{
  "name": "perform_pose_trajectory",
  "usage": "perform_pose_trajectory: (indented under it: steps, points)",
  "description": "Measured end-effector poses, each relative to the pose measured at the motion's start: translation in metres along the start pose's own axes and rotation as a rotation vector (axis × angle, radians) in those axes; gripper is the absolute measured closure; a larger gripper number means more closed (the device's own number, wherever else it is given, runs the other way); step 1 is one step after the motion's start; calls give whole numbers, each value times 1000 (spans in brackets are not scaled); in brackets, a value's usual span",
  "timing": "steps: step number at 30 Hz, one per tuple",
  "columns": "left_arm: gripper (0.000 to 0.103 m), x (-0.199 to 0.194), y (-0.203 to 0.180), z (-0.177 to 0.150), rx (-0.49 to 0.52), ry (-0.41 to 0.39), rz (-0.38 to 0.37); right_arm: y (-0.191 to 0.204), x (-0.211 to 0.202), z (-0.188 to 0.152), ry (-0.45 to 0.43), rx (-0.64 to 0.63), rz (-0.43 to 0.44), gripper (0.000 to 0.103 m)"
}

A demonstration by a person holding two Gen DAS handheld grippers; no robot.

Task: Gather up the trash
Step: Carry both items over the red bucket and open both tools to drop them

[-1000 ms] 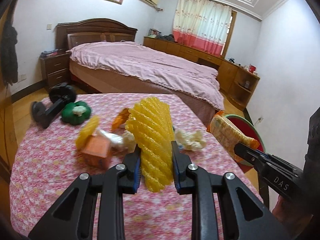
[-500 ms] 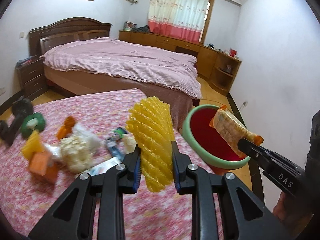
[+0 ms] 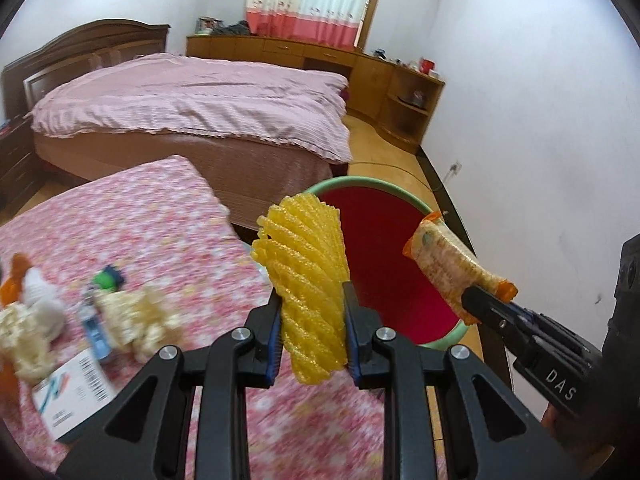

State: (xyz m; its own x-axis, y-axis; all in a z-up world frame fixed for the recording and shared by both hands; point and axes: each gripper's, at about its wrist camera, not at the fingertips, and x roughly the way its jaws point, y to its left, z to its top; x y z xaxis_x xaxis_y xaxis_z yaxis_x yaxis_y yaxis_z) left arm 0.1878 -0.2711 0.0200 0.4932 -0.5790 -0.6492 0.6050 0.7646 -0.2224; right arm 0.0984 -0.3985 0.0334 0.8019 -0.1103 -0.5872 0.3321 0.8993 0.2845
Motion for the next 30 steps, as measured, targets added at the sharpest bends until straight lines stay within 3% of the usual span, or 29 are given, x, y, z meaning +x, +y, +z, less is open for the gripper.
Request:
perform_pose_trajectory:
  steps: [14,20,30]
  points:
    - [77,56,-22,5,32,71,-5,-39,33,5,77,42,-25,87]
    - [63,67,-13,8,-10,84,32,-44,44,10,92,42,-23,85]
    - [62,62,-8,8,-20,87,55,-38,43,13,86,24,-14,75]
